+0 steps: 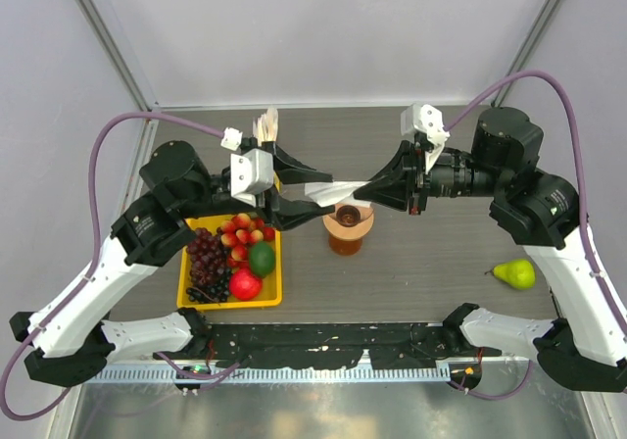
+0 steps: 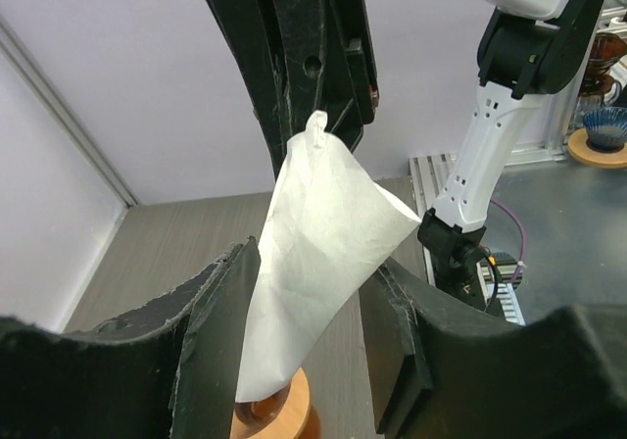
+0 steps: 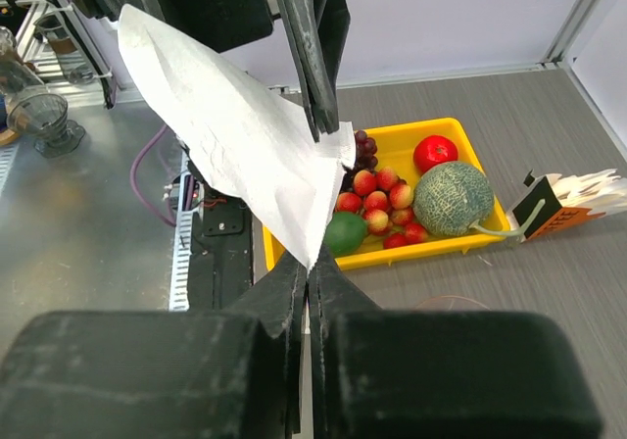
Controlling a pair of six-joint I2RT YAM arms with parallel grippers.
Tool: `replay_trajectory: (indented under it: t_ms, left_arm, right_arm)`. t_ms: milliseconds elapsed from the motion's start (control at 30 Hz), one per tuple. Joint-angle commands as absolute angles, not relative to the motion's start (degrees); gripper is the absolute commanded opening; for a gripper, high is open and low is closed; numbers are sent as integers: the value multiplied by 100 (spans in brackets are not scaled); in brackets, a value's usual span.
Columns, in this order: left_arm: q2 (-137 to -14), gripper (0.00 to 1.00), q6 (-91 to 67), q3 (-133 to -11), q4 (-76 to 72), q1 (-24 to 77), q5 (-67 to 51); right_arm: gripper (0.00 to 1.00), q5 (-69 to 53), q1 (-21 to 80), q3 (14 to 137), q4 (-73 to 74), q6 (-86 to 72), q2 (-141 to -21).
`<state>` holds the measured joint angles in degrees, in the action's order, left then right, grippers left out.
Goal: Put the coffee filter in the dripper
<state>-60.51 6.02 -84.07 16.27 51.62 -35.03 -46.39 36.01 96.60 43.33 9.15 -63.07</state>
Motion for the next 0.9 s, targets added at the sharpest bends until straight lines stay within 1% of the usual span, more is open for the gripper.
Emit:
replay_trajectory:
  t_ms: [0,100,167,233,267,300,333,367,400,433,467,500,600,633,800,867]
  left_arm:
    - [-6003,53,650,-8763,1652,5133,-3744]
    - [-6012,52,677,-8798,1652,5142,-3797]
    - [-6029,45,720,-8824,1670,5133,-3806]
    - [-6073,28,703,-8842,1696,5133,-3797]
    - [-6091,17,668,-8868,1714,5133,-3771]
    - [-6134,7,598,-8903,1723,5133,-3727]
    - [-6161,0,476,-8938,1723,5133,-3631]
    - [-6179,0,335,-8947,1662,5133,-3404]
    - [-6187,0,203,-8947,1609,5124,-3245]
    - [-6196,0,54,-8939,1495,5098,-3078]
    - [-6214,0,-173,-8912,1390,5054,-2928]
    - [-6223,0,-411,-8912,1276,5028,-2770]
    - [-6354,0,-1193,-8938,959,4826,-2944]
    - [-6398,0,-1448,-8956,932,4764,-2936]
    - [-6442,0,-2319,-8904,599,4588,-2760]
    - [-6503,0,-2592,-8921,493,4553,-2812]
  right_arm:
    - [5,-4807,3639,9940,4421,923,-6398]
    - [5,-4913,3639,9993,4517,844,-6477]
    - [5,-5009,3639,10019,4553,783,-6521]
    - [5,-5053,3639,10037,4535,730,-6539]
    - [9,-5062,3639,10055,4535,695,-6548]
    - [17,-5019,3639,10081,4526,686,-6574]
    - [43,-4905,3639,10125,4526,668,-6574]
    - [54,-4826,3639,10142,4500,651,-6574]
    - [70,-4634,3630,10143,4483,598,-6539]
    - [82,-4571,3630,10143,4404,563,-6530]
    - [89,-4483,3630,10064,4229,467,-6435]
    - [99,-4456,3621,9959,4097,414,-6373]
    - [97,-4430,3630,9249,3123,98,-5960]
    - [96,-4404,3630,9168,2998,53,-5907]
    - [96,-4176,3647,9027,2866,123,-5941]
    - [99,-4096,3639,8974,2743,149,-5941]
